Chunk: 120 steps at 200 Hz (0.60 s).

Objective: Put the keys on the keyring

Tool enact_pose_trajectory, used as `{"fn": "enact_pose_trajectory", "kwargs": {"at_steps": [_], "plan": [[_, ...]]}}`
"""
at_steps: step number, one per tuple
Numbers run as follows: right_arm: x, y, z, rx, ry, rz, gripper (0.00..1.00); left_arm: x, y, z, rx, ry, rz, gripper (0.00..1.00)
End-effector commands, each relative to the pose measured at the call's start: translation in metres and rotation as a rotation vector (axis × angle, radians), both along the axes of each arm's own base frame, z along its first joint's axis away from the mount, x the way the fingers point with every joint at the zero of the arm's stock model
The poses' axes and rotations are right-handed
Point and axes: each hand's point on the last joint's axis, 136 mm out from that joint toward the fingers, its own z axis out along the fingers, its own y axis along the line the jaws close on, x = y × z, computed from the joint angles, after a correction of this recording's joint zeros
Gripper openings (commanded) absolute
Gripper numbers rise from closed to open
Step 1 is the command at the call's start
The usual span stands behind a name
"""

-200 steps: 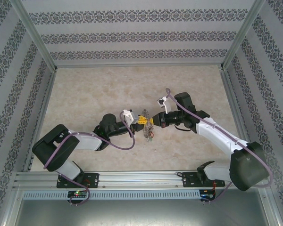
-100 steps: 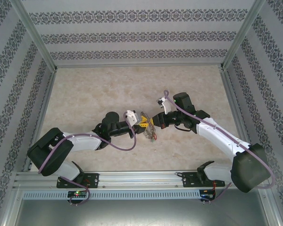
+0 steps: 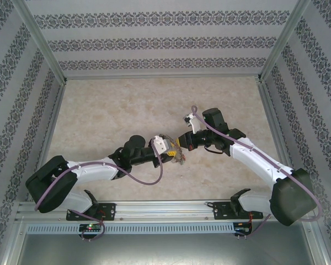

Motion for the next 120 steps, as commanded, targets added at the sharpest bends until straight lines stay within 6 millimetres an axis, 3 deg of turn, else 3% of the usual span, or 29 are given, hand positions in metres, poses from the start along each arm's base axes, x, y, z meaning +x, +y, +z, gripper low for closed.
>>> {"fn": "enact_pose_trajectory", "kwargs": {"at_steps": [1, 66, 120], "plan": [[0.001, 0.006, 0.021, 0.03, -0.061, 0.03, 0.0, 0.012, 0.0, 0.005, 0.035, -0.068, 0.085, 0.33], [-0.001, 0.008, 0.023, 0.038, -0.058, 0.041, 0.0, 0.025, -0.006, 0.013, 0.017, -0.127, 0.173, 0.32], [-0.004, 0.007, 0.024, 0.037, -0.054, 0.046, 0.0, 0.019, -0.013, 0.021, -0.026, -0.139, 0.132, 0.32]]}}
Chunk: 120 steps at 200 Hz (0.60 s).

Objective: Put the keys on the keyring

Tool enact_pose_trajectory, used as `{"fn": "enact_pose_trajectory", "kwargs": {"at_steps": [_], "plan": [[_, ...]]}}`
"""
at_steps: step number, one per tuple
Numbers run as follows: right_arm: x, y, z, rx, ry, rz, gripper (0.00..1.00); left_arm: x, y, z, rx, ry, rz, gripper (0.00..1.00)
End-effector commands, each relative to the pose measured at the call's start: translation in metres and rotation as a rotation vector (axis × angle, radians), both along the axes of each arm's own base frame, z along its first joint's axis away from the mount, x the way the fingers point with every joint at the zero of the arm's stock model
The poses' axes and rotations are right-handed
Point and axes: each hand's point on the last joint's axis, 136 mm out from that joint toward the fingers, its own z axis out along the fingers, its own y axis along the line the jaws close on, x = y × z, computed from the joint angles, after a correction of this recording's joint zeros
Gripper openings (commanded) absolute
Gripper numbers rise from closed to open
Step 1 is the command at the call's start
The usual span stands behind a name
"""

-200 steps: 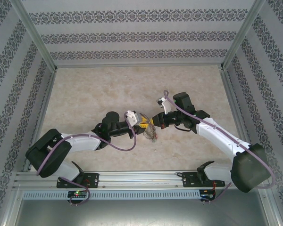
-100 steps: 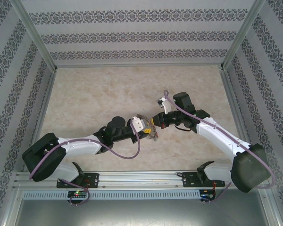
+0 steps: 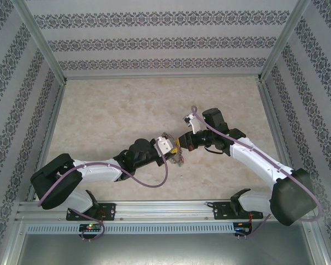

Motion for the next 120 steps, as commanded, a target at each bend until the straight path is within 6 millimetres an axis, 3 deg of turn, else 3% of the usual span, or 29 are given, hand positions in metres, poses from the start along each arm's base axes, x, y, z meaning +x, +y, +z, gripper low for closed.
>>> {"fn": "enact_pose_trajectory", "kwargs": {"at_steps": [1, 120], "plan": [[-0.002, 0.007, 0.024, 0.041, -0.06, 0.044, 0.0, -0.001, -0.011, 0.023, -0.057, -0.061, -0.025, 0.32], [-0.013, 0.012, 0.026, 0.043, -0.06, 0.095, 0.0, 0.015, 0.003, 0.012, 0.012, -0.048, 0.091, 0.17]]}}
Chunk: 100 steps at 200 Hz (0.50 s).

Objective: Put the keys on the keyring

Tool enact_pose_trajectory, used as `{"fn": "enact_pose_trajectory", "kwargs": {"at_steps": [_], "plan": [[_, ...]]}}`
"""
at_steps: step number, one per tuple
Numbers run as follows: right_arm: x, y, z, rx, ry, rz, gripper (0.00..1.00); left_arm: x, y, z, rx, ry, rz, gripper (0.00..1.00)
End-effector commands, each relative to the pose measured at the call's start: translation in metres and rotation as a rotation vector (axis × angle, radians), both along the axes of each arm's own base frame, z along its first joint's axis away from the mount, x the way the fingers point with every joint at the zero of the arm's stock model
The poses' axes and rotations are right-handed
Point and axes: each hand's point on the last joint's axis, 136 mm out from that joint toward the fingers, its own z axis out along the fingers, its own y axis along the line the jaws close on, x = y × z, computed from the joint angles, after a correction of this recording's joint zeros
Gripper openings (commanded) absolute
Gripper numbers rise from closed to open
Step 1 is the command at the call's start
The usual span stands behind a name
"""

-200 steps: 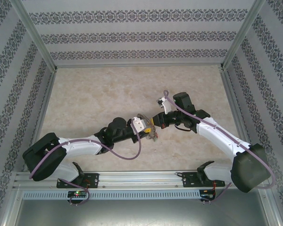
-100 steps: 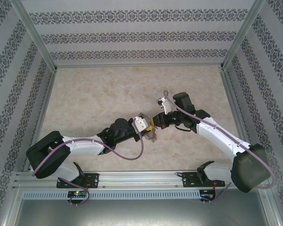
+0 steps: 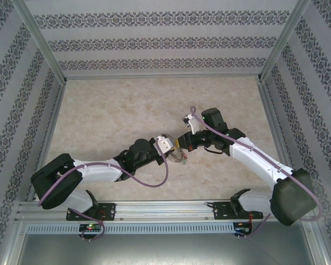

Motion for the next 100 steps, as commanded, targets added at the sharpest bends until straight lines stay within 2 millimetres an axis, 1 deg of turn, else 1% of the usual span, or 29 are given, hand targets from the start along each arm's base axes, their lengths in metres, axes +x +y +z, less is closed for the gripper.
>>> {"fn": "enact_pose_trajectory", "kwargs": {"at_steps": [1, 19, 32, 57, 100], "plan": [[-0.0095, 0.0091, 0.0242, 0.048, -0.049, 0.071, 0.0, 0.006, -0.0031, 0.0108, 0.005, -0.032, 0.026, 0.17], [-0.0105, 0.0105, 0.0244, 0.047, -0.047, 0.079, 0.0, 0.0076, -0.0035, 0.0118, 0.009, -0.037, 0.032, 0.18], [-0.0107, 0.0112, 0.0244, 0.046, -0.045, 0.083, 0.0, 0.0089, -0.0029, 0.0137, 0.003, -0.045, 0.039, 0.22], [-0.0112, 0.0125, 0.0242, 0.043, -0.04, 0.09, 0.0, 0.0081, -0.0062, 0.0172, -0.005, -0.055, 0.022, 0.23], [-0.0126, 0.0131, 0.0243, 0.039, -0.036, 0.101, 0.0, 0.0096, -0.0061, 0.0188, -0.001, -0.066, 0.027, 0.2]]}}
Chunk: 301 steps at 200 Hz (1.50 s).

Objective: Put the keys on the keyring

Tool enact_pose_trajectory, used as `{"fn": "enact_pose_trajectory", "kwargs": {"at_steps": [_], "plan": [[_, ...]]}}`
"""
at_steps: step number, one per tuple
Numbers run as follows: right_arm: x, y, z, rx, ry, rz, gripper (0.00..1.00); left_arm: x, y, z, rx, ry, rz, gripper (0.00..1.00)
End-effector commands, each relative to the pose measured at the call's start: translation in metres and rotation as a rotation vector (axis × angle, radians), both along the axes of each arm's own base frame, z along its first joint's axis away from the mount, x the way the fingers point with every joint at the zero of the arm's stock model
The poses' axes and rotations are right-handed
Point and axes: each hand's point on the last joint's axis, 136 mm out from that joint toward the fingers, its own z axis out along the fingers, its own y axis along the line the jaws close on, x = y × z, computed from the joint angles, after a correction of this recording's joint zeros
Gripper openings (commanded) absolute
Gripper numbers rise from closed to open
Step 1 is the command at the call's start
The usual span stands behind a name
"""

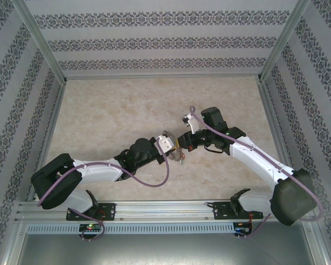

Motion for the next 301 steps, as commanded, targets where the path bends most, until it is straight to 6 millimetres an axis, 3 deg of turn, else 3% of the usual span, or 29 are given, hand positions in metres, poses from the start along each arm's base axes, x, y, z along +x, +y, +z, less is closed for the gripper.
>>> {"fn": "enact_pose_trajectory", "kwargs": {"at_steps": [1, 13, 31, 103, 149, 183, 220, 301], "plan": [[-0.01, 0.011, 0.019, 0.047, -0.023, 0.079, 0.0, 0.007, -0.004, 0.014, -0.014, -0.045, 0.02, 0.2], [-0.011, 0.01, 0.017, 0.037, -0.019, 0.079, 0.0, 0.007, -0.004, 0.015, -0.013, -0.048, 0.018, 0.16], [-0.01, 0.007, 0.017, 0.019, -0.03, 0.071, 0.0, 0.006, -0.003, 0.015, -0.004, -0.049, 0.017, 0.0], [0.021, -0.023, 0.004, -0.061, -0.02, -0.117, 0.0, 0.001, 0.001, 0.01, -0.001, -0.067, 0.006, 0.0], [0.024, -0.025, -0.003, -0.076, 0.007, -0.133, 0.0, 0.001, 0.0, 0.004, -0.019, -0.069, 0.007, 0.0], [0.015, -0.015, 0.01, -0.012, -0.004, -0.068, 0.0, 0.003, -0.002, 0.003, -0.029, -0.058, 0.008, 0.0], [-0.003, 0.001, 0.024, 0.039, -0.034, 0.034, 0.0, 0.006, -0.002, 0.007, -0.039, -0.063, 0.025, 0.19], [-0.006, 0.004, 0.024, 0.029, -0.032, 0.049, 0.0, 0.005, 0.0, 0.02, -0.04, -0.082, 0.024, 0.22]]}}
